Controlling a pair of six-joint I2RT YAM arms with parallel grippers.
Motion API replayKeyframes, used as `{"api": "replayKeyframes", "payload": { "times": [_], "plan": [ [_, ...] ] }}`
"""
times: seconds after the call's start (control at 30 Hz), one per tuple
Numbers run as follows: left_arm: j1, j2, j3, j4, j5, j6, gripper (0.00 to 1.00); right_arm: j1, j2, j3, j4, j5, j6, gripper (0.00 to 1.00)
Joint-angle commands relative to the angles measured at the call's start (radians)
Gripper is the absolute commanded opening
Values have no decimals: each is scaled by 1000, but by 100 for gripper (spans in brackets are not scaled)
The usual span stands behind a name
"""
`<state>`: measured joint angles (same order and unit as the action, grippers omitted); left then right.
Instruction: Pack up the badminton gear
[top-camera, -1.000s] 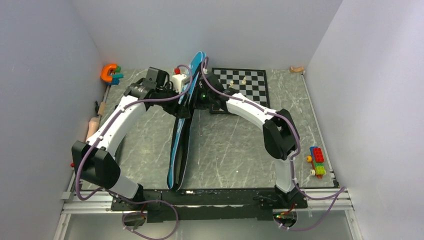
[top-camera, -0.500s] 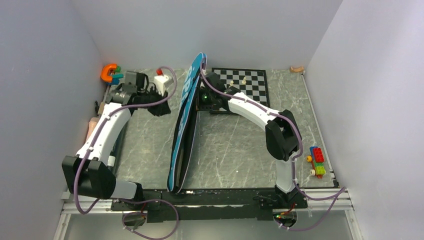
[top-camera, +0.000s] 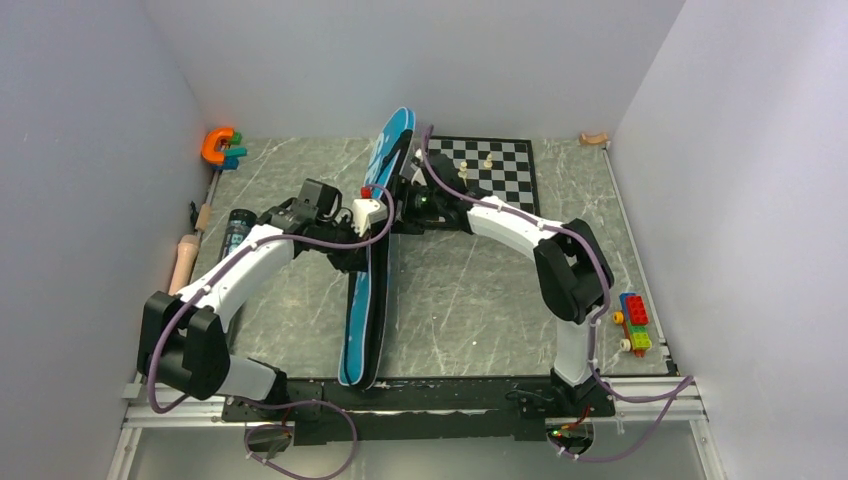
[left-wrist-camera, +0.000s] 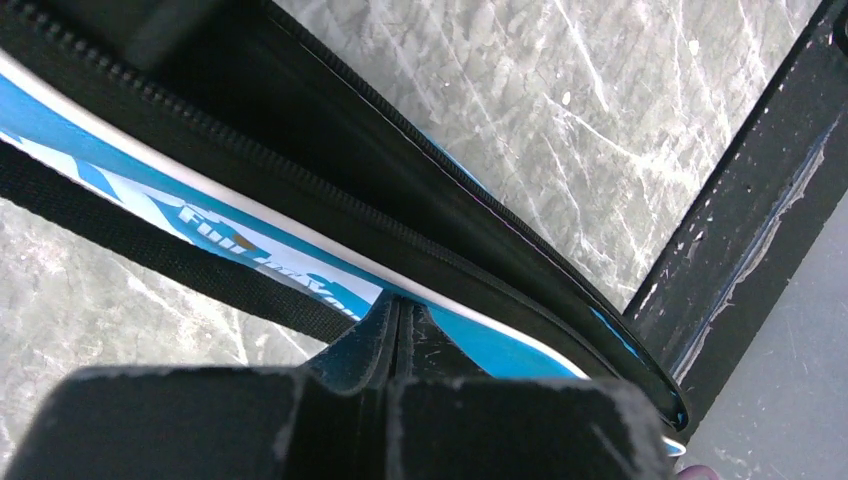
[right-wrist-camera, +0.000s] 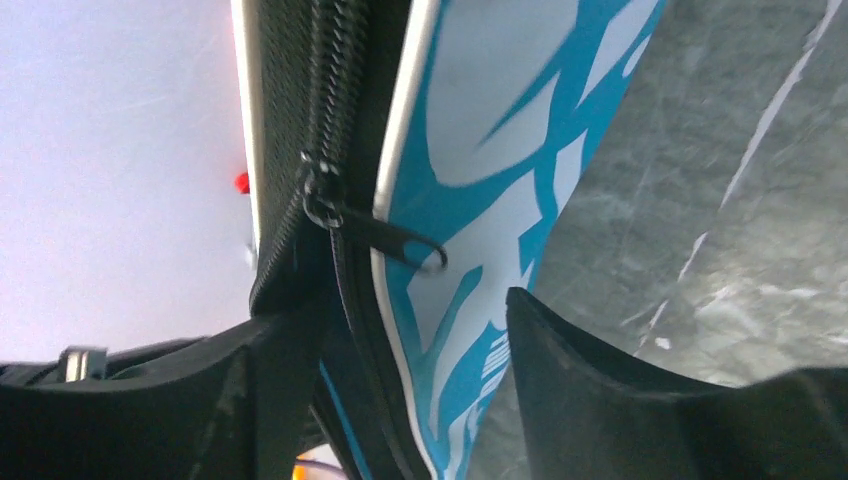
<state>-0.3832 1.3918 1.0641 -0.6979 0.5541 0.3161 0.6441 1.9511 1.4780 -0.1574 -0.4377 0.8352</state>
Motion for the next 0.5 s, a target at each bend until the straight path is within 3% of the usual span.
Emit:
{"api": "replayKeyframes", "payload": {
  "times": [0.0,0.13,0.47],
  "plan": [
    [3,17,27,76,36,-28,0,-8,-104,-85,245,-145,142,73],
    [8,21,36,86,43,-55,0,-30,-133,-222,414,-216,249,83],
    [16,34,55,69,82,-80,0,-58,-78,-462,1038,-318,646,84]
  ]
}}
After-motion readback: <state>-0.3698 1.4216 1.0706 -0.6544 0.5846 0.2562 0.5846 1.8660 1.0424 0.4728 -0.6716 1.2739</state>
